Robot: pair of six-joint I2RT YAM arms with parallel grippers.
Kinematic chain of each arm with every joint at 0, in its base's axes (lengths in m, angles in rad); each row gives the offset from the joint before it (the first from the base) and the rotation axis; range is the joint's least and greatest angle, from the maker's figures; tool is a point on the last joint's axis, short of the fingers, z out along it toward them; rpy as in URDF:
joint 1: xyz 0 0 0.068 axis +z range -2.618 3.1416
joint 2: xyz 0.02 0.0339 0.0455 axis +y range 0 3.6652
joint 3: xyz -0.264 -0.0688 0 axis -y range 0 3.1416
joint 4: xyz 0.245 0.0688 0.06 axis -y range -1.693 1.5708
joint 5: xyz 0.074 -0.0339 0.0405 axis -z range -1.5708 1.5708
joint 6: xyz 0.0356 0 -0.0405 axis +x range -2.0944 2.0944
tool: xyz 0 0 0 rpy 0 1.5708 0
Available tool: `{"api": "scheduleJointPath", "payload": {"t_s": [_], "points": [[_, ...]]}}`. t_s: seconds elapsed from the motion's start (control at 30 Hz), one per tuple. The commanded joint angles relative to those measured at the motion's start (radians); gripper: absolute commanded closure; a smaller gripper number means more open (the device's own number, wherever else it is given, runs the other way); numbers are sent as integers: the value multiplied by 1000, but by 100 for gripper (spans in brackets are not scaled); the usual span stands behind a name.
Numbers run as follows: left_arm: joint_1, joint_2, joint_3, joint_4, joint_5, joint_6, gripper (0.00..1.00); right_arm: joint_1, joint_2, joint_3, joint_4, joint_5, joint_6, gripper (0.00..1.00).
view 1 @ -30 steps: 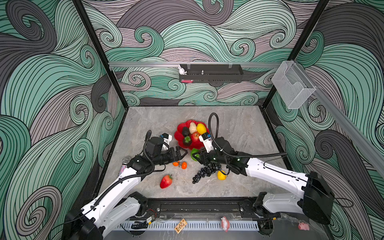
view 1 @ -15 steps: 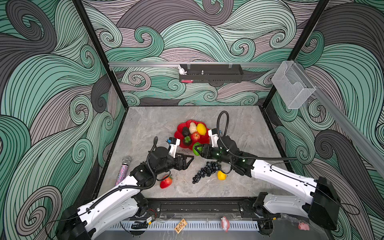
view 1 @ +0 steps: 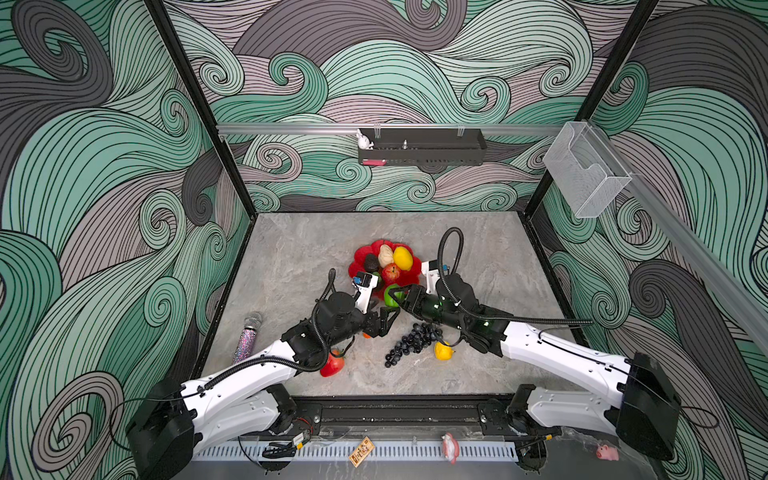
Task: Place and organize the fake fruits in the fruit bowl
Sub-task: 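Lift the lime toward the left gripper while the left gripper closes on it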
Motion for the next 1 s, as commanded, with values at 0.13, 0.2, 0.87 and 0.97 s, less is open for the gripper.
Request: {"api": "scheduleJointPath", "payload": {"t_s": [0.13, 0.2, 0.87, 0.97], "points": [[-18, 23, 43, 101, -59, 20, 28, -5, 11, -27, 83, -23, 97, 57], [-20, 33, 48, 99, -67, 16, 31, -3, 12, -30, 93, -29, 111, 58], [-21, 27, 64, 52, -68, 37, 70, -5, 1, -53, 100, -41, 133, 49], [-20, 21, 67, 32, -81, 33, 70, -5, -10, -53, 68, -21, 120, 40]]}}
